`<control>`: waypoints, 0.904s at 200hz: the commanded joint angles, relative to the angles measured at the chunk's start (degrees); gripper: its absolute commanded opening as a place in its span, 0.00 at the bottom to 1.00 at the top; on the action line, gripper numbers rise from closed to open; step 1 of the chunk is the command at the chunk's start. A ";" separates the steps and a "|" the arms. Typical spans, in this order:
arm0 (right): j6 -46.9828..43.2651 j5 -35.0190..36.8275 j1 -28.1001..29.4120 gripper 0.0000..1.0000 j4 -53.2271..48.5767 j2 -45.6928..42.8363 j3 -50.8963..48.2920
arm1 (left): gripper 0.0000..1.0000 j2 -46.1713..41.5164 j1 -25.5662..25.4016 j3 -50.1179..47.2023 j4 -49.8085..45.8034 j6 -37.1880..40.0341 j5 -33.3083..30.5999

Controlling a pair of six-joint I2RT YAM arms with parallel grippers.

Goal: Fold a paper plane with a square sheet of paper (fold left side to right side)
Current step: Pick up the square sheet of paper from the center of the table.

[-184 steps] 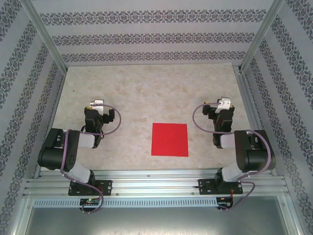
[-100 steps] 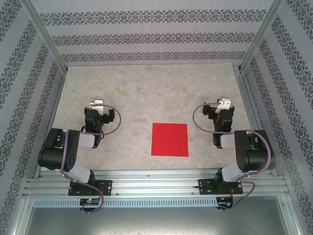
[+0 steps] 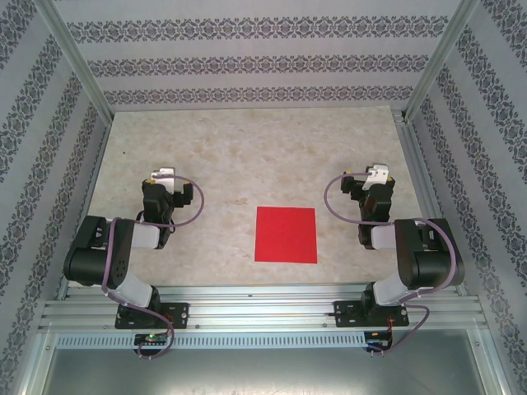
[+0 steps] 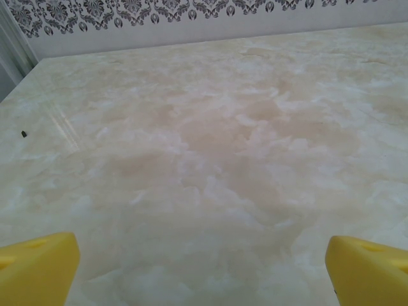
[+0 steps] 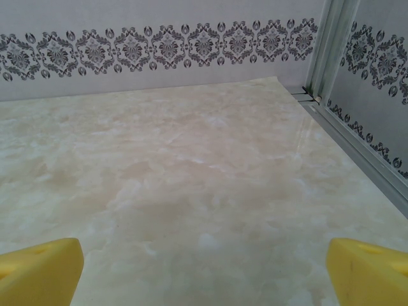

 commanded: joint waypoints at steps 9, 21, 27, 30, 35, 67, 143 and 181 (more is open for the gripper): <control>-0.02 0.90 -0.14 0.98 -2.44 -3.63 1.18 | 1.00 -8.25 0.51 7.27 -17.86 -1.76 -3.18; 0.04 1.11 -0.14 0.98 -8.85 -8.09 2.32 | 1.00 -11.92 0.52 9.15 -23.54 -3.77 -2.12; 0.38 1.12 -0.14 0.98 -11.89 -10.01 3.05 | 1.00 -13.66 0.51 10.02 -25.94 -5.60 -1.01; 0.87 1.28 -0.08 0.98 -15.44 -11.72 3.73 | 1.00 -14.55 0.51 10.41 -27.45 -6.76 -0.47; 1.75 1.53 -0.06 0.98 -18.87 -13.28 4.58 | 1.00 -15.93 0.51 11.18 -29.90 -9.13 0.31; 11.09 -2.68 1.54 0.98 -42.46 -23.42 11.16 | 1.00 -20.29 -0.70 16.46 -43.05 -19.49 13.83; 34.06 1.29 20.77 0.98 -76.68 -23.70 18.40 | 0.94 -14.95 -20.53 22.63 -52.99 -26.55 40.62; 38.82 0.43 26.96 0.98 -79.71 -13.29 21.48 | 0.92 -6.69 -30.48 21.80 -48.34 -29.75 43.05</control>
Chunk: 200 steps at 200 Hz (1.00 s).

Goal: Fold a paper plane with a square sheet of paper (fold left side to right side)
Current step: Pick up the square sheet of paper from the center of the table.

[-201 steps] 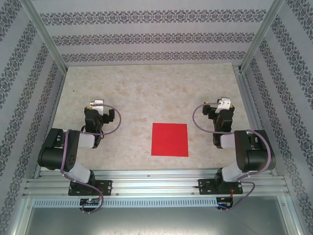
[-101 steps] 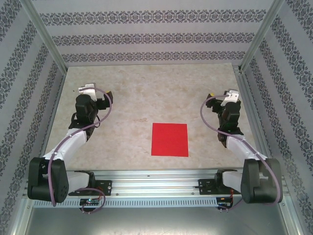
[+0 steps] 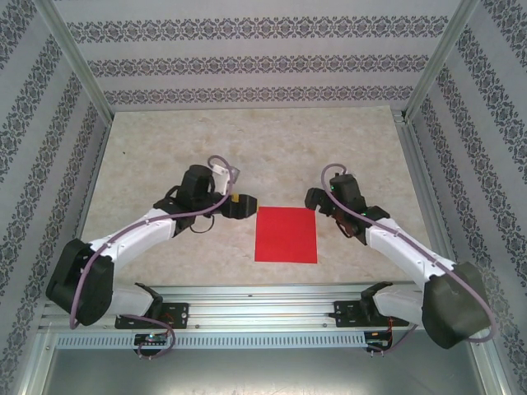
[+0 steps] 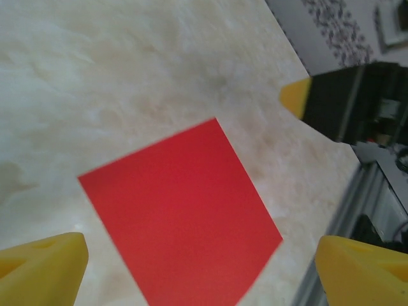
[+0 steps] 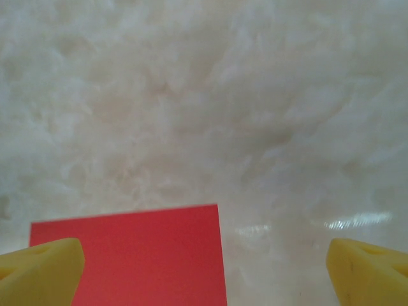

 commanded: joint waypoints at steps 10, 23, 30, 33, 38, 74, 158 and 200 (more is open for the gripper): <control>7.70 0.34 3.68 0.98 -6.33 8.15 4.39 | 0.92 5.65 -5.86 -0.81 2.63 -4.24 4.79; 8.43 -0.03 4.69 0.98 -6.22 11.36 5.53 | 0.92 7.48 -7.51 -1.79 5.45 -5.65 5.10; 8.52 0.05 4.99 0.98 -6.44 13.00 6.26 | 0.92 8.43 -8.15 -2.22 6.77 -6.43 5.23; 8.54 0.17 5.16 0.98 -6.57 13.45 6.61 | 0.92 8.78 -8.45 -2.31 7.29 -6.71 5.23; 8.49 0.22 5.48 0.98 -6.90 14.68 7.22 | 0.92 9.50 -8.94 -2.46 8.27 -7.15 5.34; 8.60 0.58 7.92 0.98 -8.79 20.76 11.13 | 0.92 13.89 -12.06 -2.14 10.37 -8.09 5.40; 11.78 -5.25 12.49 0.98 -6.57 25.69 11.00 | 0.92 18.45 -13.76 -2.85 11.10 -8.73 3.91; 13.80 -9.52 15.52 0.96 -4.06 24.63 9.91 | 0.92 19.47 -13.98 -3.19 11.03 -8.56 2.68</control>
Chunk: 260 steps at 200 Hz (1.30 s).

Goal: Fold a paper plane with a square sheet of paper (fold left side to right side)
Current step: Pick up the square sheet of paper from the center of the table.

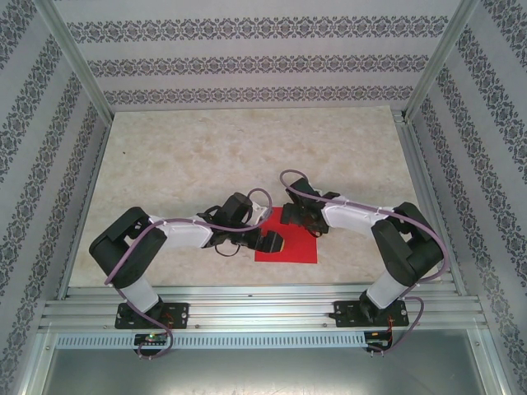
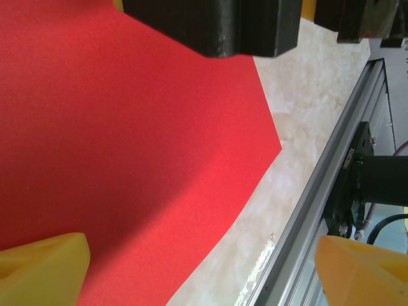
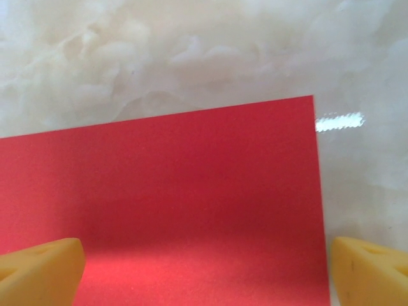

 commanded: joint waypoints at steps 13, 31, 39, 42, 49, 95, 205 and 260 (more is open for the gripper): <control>3.64 -9.77 4.35 0.96 2.81 -0.29 -0.81 | 0.92 1.64 -1.15 -1.10 2.60 -0.12 -1.88; 3.67 -10.41 4.73 0.93 2.91 -0.72 -0.63 | 0.92 1.64 -1.11 -1.15 2.61 -0.07 -2.18; 3.79 -10.80 4.73 0.92 3.12 -1.00 -0.72 | 0.92 1.64 -1.14 -1.25 2.68 -0.06 -2.24; 3.80 -10.84 4.67 0.92 3.09 -1.14 -0.72 | 0.92 1.56 -1.14 -1.25 2.61 -0.05 -2.28; 3.70 -10.91 4.69 0.90 3.09 -1.37 -0.72 | 0.92 1.44 -1.11 -1.25 2.65 -0.08 -2.27; 2.66 -11.05 3.63 0.71 4.12 -3.51 -2.09 | 0.93 -0.23 -1.20 -1.68 2.65 0.36 -2.73; 1.84 -26.71 -6.94 0.31 28.06 -15.89 -16.11 | 0.99 -16.72 13.43 -0.22 -1.27 1.35 3.05; -0.16 -39.83 -15.23 0.26 40.90 -29.44 -19.73 | 0.99 -20.59 23.39 6.12 -5.73 2.97 17.73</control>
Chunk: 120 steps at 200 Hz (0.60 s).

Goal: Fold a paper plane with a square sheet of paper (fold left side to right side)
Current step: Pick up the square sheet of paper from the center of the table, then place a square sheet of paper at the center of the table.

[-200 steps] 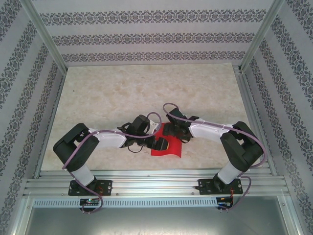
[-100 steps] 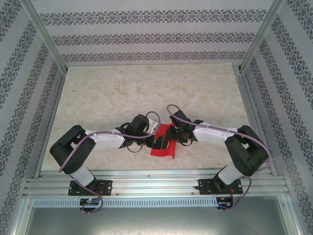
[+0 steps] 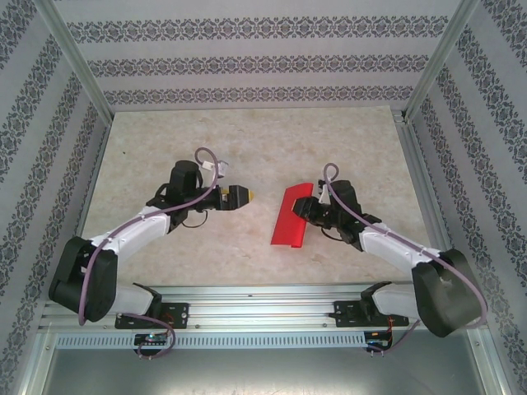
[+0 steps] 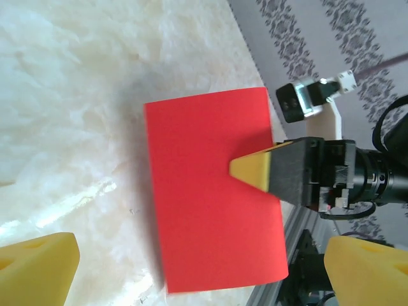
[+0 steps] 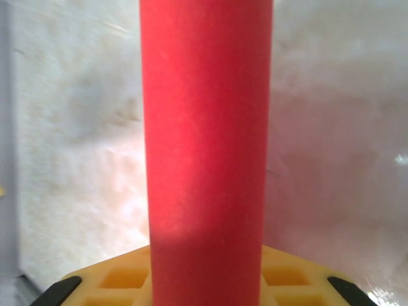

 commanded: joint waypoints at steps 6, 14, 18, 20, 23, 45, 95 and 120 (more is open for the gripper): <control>-2.14 -10.27 -3.07 0.25 11.05 -7.61 -0.24 | 0.99 -2.43 1.37 6.10 -3.80 2.81 10.94; -2.34 -12.78 -3.81 0.25 12.46 -9.52 0.26 | 0.99 -2.61 1.38 7.12 -3.87 2.82 12.45; -2.45 -14.07 -4.12 0.25 13.08 -10.39 0.61 | 0.99 -2.72 1.38 7.58 -3.71 2.74 13.22; -2.50 -14.64 -4.20 0.25 13.31 -10.79 0.81 | 0.99 -2.78 1.39 7.80 -3.58 2.67 13.59; -2.67 -15.71 -4.53 0.25 13.57 -11.49 1.38 | 0.99 -2.82 1.39 8.10 -3.34 2.53 14.05; -3.71 -20.81 -4.79 0.25 13.93 -14.41 4.41 | 0.99 -2.76 1.41 10.22 -1.32 1.06 17.09; 3.31 -29.26 -4.22 0.24 25.44 -14.69 8.67 | 0.99 -1.22 0.03 14.17 3.17 -1.15 21.41; 4.18 -30.52 -2.69 0.25 27.14 -13.72 11.14 | 0.98 -0.08 -2.33 15.06 8.36 -3.72 23.27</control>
